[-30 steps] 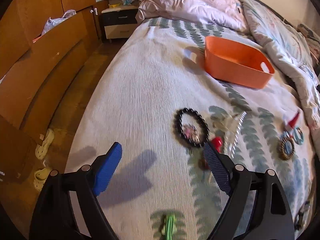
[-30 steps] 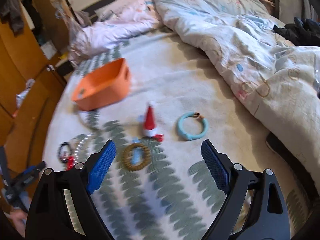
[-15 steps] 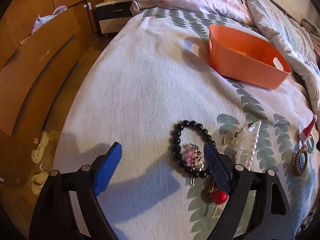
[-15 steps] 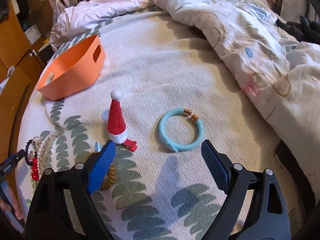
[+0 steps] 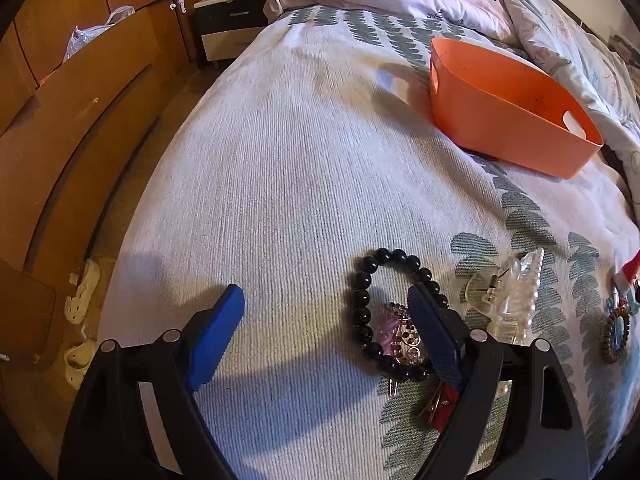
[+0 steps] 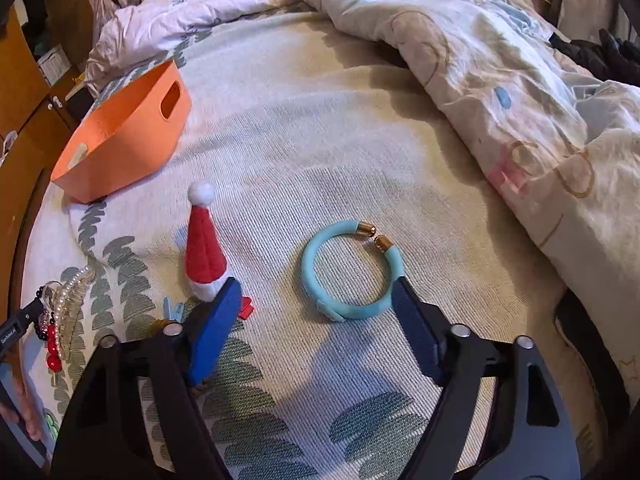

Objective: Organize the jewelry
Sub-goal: 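Move open left tool to the black bead bracelet while right approaches the light-blue bangle, then close left tool on the bead bracelet while right closes on the blue bangle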

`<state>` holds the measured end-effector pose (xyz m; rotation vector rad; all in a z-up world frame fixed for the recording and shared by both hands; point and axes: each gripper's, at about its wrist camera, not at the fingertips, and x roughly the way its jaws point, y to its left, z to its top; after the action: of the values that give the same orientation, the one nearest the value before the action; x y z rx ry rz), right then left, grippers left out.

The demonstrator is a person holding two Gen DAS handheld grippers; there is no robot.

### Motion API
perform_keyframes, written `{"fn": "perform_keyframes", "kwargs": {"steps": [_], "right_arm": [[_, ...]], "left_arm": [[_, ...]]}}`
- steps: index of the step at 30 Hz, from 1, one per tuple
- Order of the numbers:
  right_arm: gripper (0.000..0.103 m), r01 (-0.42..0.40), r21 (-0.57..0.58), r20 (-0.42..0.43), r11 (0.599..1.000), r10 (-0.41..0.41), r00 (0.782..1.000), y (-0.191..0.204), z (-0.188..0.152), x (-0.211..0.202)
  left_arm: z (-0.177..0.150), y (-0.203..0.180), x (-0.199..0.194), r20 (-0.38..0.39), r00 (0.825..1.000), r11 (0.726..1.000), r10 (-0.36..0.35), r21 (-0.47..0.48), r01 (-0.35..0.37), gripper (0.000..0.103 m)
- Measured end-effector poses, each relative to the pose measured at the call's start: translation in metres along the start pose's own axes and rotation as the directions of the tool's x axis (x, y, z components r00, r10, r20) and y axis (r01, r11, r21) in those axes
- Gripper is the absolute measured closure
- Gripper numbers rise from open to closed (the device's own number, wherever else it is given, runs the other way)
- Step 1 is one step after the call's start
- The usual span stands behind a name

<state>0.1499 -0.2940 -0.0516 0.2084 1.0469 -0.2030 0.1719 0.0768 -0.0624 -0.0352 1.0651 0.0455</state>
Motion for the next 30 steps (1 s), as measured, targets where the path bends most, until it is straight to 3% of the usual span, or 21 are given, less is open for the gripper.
{"fn": "perform_keyframes", "kwargs": {"steps": [9,12,16,22,28,30], "right_arm": [[0.033,0.031,-0.053,-0.005,0.998,-0.031,1.000,0.012,0.010,0.015],[0.046,0.025,-0.043,-0.032,0.999,-0.027,0.999,0.011,0.010,0.023],[0.050,0.038,-0.046,-0.040,0.998,-0.040,0.998,0.011,0.008,0.030],[0.053,0.053,-0.066,-0.037,0.996,-0.056,0.998,0.016,0.006,0.030],[0.070,0.067,-0.067,-0.036,0.996,-0.070,0.997,0.015,0.005,0.030],[0.081,0.066,-0.060,-0.038,0.996,-0.068,0.997,0.013,0.004,0.028]], "left_arm": [[0.000,-0.003,0.006,-0.002,1.000,1.000,0.024,0.018,-0.024,0.020],[0.000,-0.005,0.008,0.001,0.999,0.999,0.039,0.026,-0.039,0.020],[0.001,-0.006,0.009,0.002,0.999,0.999,0.045,0.028,-0.045,0.020],[0.002,-0.005,0.006,-0.003,0.999,0.999,0.044,0.019,-0.044,0.036],[0.001,-0.004,0.004,-0.007,0.999,0.998,0.050,0.024,-0.050,0.047],[0.001,-0.005,0.003,-0.004,0.998,0.998,0.055,0.031,-0.055,0.049]]}}
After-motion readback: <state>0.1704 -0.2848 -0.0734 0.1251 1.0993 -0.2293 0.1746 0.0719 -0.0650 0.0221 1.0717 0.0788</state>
